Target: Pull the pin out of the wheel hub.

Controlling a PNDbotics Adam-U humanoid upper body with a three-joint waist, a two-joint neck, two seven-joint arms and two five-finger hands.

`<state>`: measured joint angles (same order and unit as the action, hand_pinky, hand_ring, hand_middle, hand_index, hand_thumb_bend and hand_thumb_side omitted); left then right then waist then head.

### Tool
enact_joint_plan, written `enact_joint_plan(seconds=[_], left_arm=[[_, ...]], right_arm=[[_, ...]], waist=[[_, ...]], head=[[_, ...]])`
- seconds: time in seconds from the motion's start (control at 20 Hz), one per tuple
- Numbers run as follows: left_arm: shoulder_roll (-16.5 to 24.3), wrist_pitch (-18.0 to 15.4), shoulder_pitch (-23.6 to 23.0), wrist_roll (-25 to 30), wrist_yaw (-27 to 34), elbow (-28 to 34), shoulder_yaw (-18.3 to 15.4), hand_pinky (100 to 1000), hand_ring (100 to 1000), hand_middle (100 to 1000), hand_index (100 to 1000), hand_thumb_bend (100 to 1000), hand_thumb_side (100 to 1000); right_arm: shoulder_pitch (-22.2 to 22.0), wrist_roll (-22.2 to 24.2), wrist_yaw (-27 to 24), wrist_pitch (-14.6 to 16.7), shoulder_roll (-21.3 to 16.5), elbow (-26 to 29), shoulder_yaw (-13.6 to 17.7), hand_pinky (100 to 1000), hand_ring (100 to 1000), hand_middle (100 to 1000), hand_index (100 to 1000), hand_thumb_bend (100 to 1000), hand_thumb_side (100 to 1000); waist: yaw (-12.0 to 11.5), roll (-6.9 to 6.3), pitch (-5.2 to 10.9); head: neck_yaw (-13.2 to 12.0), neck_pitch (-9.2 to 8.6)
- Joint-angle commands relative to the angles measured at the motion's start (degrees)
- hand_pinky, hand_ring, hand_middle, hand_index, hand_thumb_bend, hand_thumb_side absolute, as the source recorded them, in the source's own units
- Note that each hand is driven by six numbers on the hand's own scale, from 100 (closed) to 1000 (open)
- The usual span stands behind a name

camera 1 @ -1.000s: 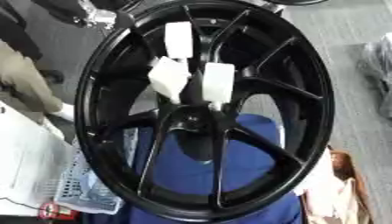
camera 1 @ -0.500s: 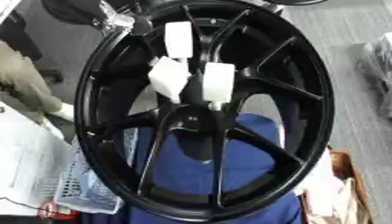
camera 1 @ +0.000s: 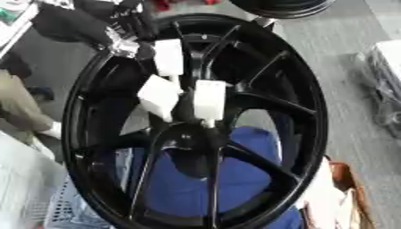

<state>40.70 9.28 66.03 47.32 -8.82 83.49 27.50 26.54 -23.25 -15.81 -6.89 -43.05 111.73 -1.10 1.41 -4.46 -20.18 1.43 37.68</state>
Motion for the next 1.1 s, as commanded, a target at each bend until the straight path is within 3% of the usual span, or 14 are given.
enact_joint_plan(seconds=[0.05, 0.45, 1.1], left_arm=[[0.5, 0.84, 1.43, -1.11, -0.35, -0.35, -0.67, 875, 818, 765, 830, 403, 602], [-0.17, 2.09, 1.87, -1.48, -1.24, -0.43, -0.39, 876, 833, 776, 831, 451, 587], [-1.02, 0.59, 2.12, 2.61, -0.61, -0.39, 0.23, 876, 846, 787, 831, 527, 516]], right_arm=[[0.81, 0.09, -0.4, 0.3, -0.88, 0.27, 0.27, 742, 720, 720, 799, 100, 426], [1.02, 0.04, -0.66, 0.41, -0.4, -0.05, 0.1, 742, 719, 720, 798, 100, 432], [1.21, -0.32, -0.94, 0.43, 0.0, -0.21, -0.05, 741, 715, 715, 795, 100, 439]], waist=[[0.06, 0.19, 0.89], [0.24, 0.03, 0.5], [0.62, -0.26, -0.05]], head=[[0.06, -0.51], [-0.4, 0.13], [-1.15, 0.26]])
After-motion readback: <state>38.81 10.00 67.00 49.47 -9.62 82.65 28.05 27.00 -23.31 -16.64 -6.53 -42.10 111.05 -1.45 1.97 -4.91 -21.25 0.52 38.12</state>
